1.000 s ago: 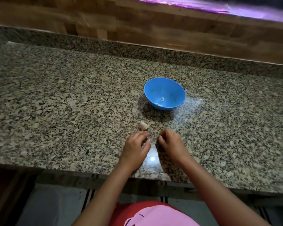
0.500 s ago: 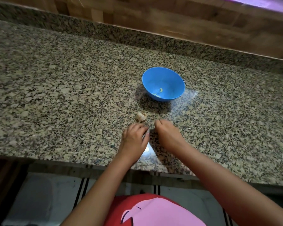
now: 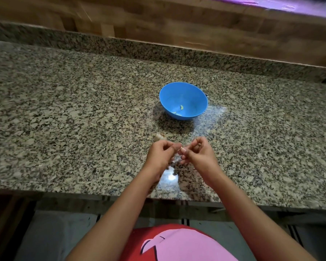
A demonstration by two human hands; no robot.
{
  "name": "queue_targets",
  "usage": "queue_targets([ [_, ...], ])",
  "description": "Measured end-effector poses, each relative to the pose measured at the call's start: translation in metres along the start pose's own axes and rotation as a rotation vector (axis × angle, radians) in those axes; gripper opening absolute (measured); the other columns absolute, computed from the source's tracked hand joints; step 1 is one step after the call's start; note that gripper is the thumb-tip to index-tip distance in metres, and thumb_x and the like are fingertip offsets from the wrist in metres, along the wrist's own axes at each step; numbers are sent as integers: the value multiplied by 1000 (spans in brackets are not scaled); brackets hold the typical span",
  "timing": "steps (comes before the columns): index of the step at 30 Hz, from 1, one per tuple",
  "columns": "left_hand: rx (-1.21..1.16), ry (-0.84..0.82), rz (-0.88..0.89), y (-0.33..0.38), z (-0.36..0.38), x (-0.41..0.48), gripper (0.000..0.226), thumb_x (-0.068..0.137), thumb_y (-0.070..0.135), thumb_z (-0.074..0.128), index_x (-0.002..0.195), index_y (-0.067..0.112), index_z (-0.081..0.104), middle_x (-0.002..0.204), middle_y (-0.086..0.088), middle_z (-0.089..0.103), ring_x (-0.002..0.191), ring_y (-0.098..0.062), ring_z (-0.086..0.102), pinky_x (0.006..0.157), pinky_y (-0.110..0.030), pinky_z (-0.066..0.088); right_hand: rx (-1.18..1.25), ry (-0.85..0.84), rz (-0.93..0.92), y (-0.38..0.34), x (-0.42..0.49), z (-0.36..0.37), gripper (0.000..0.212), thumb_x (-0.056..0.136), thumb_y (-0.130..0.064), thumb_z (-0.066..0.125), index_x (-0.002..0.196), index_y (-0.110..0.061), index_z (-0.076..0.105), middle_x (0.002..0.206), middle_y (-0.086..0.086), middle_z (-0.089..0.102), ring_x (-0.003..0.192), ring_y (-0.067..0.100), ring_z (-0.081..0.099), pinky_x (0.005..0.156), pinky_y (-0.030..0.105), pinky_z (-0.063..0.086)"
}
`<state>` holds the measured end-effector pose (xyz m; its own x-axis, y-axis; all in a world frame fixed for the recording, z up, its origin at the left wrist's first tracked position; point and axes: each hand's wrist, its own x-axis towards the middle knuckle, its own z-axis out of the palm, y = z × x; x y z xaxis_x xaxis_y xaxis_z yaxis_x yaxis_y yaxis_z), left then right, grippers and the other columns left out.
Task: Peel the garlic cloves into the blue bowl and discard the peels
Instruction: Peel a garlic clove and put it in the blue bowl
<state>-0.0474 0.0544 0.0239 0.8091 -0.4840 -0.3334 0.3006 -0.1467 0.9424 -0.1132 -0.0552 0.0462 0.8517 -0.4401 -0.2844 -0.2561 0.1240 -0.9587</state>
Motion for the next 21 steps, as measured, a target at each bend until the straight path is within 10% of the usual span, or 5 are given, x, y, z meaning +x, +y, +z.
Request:
queue_targets([
  [4,-81,-28,39,8,7,0,17,92,14,57,77,7,58,72,-8,55,55,-5,46,48,-16,40,-260,-15,-99,-13,-1,0,31,90,7,52,82,-15,32,76,8,49,62,15,52,52,26,51],
  [9,-14,-20,205,11,11,2,20,92,10,56,72,13,55,66,3,58,60,-2,53,57,-16,46,206,-49,130,-23,0,-3,31,90,13,44,86,-15,29,74,11,48,58,15,50,47,23,48],
  [16,-103,39,-20,11,23,12,29,90,5,58,64,12,46,60,4,50,55,-5,44,58,-19,40,-975,60,-578,7,-5,-1,35,77,17,45,84,-15,31,68,-8,33,58,8,32,49,34,36],
  [21,-102,50,99,-2,25,10,20,92,3,54,72,6,51,66,-3,52,57,-4,49,50,-14,43,-316,46,-25,-3,8,1,28,90,8,45,83,-15,31,71,4,45,60,14,44,50,28,43],
])
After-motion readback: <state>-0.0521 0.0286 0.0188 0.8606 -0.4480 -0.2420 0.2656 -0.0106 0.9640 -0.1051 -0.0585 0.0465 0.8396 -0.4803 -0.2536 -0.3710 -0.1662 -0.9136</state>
